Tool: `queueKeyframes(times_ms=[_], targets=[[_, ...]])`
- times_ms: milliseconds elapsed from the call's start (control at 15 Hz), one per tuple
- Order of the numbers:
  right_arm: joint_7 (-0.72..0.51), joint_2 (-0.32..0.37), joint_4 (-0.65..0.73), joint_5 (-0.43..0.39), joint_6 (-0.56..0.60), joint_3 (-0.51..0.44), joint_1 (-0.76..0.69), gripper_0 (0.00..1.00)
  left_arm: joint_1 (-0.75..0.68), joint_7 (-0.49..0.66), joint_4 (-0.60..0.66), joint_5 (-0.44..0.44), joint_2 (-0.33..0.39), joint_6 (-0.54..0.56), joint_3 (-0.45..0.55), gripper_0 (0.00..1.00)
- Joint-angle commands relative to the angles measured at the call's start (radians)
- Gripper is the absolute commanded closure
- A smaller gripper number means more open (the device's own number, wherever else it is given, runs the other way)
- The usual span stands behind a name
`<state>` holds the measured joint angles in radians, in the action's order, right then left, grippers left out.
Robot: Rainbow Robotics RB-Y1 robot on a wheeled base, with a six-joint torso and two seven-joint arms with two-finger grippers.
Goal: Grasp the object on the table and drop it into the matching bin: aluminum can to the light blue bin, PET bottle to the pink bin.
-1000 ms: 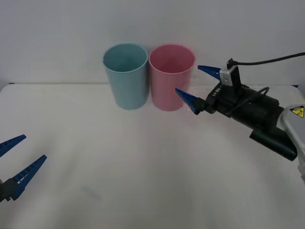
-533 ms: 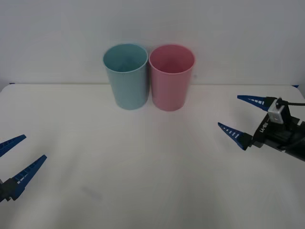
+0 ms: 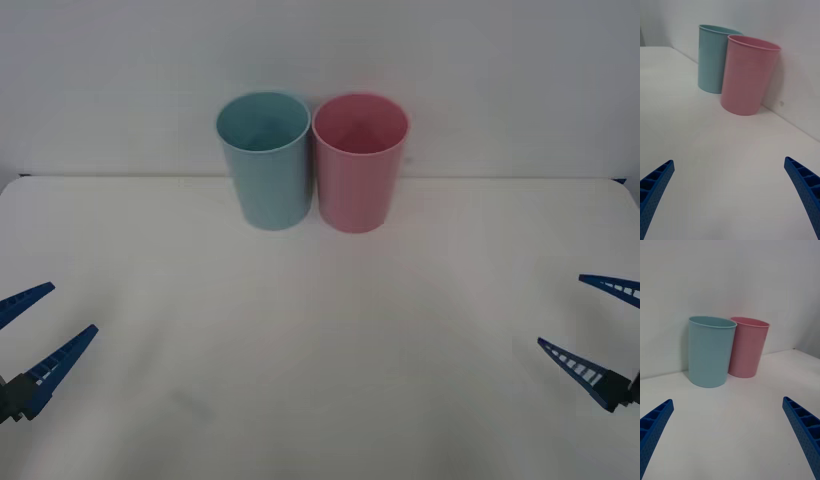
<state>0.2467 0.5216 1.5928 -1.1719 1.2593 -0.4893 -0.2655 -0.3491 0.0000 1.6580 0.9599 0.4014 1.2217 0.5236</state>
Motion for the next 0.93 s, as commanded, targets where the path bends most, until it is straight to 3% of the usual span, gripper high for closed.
queueKeyframes(times_ms=[67, 333, 933], targets=[[0.023, 0.018, -0.001, 0.058, 0.038, -0.043, -0.095, 0.00, 0.000, 0.000, 0.000, 0.000, 0.000, 0.000, 0.000, 0.00], [0.045, 0.044, 0.001, 0.109, 0.049, -0.032, -0.158, 0.00, 0.000, 0.000, 0.000, 0.000, 0.000, 0.000, 0.000, 0.00], [0.036, 0.046, 0.001, 0.106, 0.048, -0.032, -0.167, 0.00, 0.000, 0.000, 0.000, 0.000, 0.000, 0.000, 0.000, 0.00]])
